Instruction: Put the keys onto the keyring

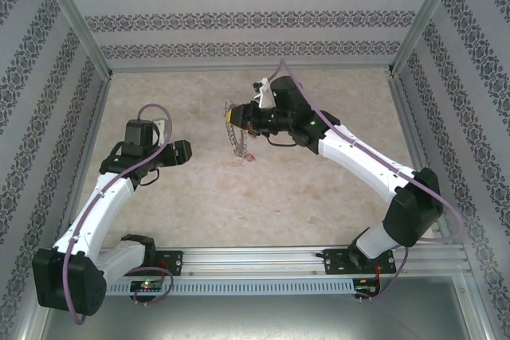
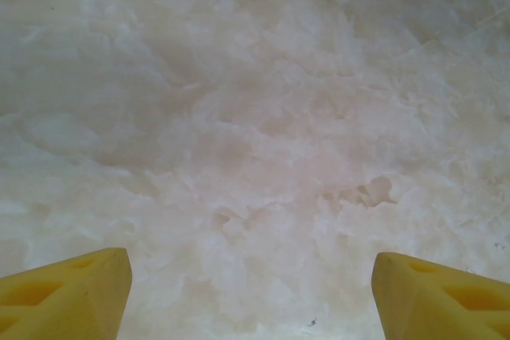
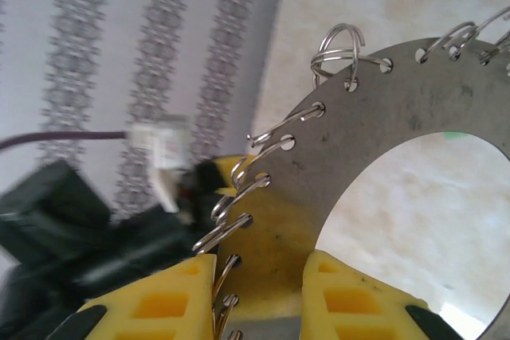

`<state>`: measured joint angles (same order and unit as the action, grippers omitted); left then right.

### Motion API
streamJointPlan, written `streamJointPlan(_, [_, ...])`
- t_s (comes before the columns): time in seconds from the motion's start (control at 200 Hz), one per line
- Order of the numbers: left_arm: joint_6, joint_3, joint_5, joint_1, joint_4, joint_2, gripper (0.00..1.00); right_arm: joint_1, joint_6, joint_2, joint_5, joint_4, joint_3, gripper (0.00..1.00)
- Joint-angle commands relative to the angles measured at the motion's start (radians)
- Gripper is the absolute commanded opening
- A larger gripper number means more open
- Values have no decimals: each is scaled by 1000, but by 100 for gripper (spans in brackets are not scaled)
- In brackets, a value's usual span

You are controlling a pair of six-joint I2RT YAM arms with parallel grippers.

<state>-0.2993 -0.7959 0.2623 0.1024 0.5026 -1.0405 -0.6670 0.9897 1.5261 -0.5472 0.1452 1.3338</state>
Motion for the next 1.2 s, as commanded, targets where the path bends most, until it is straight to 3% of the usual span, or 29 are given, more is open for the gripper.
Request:
streamJointPlan(0.0, [5,-22,20,-12,-28,-10,79,9,97,-28,-57,-159,-8,19])
streamJointPlan(0.26, [12,-19,27,-12,-29,-5,79,8,81,-46,-12,-253,-66,19])
streamJointPlan(0.455, [16,-16,5,-13,-29,5,80,16,-14,-43,12,-161,-114,19])
streamJointPlan(0.759, [11,-8,17,-13,-44,-8,80,-38,-151,18,172,75,-143,18])
streamJointPlan(1.069, [-1,7,6,-13,-67,-10,80,-186,-224,263,377,335,40,20])
streamJointPlan(1.199, [19,2,-21,-17,-57,-6,83,-222,-223,396,375,371,136,22])
